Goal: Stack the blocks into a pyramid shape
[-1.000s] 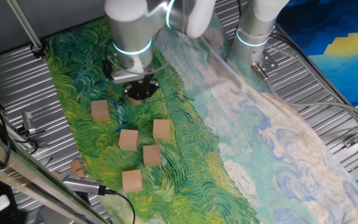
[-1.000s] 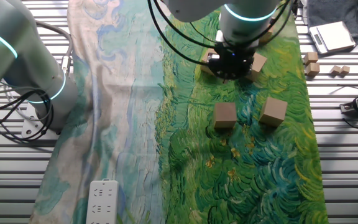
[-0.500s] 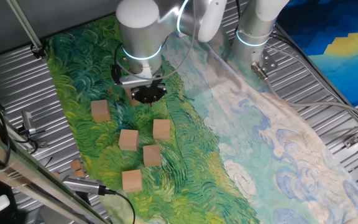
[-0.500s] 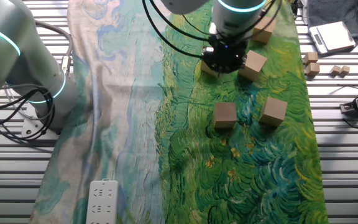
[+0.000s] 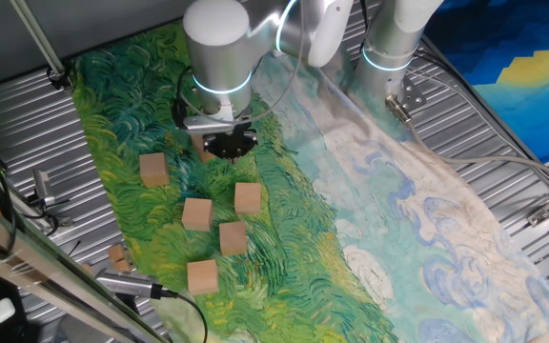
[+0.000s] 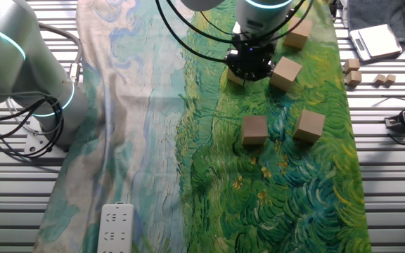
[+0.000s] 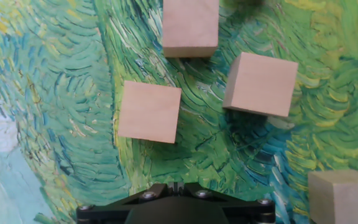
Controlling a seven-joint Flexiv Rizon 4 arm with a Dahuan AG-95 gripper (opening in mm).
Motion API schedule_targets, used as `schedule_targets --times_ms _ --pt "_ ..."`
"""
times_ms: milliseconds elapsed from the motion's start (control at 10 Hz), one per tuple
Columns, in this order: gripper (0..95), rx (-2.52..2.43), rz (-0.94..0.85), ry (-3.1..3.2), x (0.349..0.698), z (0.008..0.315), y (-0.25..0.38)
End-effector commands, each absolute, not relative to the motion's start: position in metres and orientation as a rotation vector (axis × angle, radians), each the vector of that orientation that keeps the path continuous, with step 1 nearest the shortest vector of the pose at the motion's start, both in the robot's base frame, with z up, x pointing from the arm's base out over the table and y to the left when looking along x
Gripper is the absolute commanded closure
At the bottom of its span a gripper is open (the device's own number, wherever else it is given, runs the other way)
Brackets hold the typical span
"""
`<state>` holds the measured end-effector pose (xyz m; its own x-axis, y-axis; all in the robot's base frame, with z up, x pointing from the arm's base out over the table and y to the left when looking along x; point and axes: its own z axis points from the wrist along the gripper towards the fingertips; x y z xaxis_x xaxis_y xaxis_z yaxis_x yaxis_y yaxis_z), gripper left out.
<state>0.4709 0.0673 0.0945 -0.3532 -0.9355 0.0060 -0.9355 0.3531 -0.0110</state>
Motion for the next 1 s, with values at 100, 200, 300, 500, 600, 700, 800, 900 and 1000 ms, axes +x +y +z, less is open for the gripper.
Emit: schedule_targets --times_ms 100,200,300,500,600,700,800,900,1000 --pt "95.0 -1.804 0.020 2.558 0.4701 0.0948 0.0677" --pt "95.0 -1.813 0.024 2.556 0.4701 0.0948 0.0677" --pt "95.0 -1.812 0.027 2.559 0.4701 0.0948 0.0677" --pt "95.0 -1.816 0.014 2.564 0.4701 0.0948 0.0677" --pt "95.0 -1.831 0.013 2.555 0.4701 0.0948 0.0677" --pt "95.0 -1.833 0.013 2.554 0.4701 0.0948 0.0677" --pt "95.0 -1.828 0.016 2.555 0.4701 0.0948 0.0677" --pt "95.0 -1.826 0.016 2.556 0.4701 0.0948 0.0677" --pt "95.0 -1.816 0.017 2.563 0.4701 0.0948 0.0677"
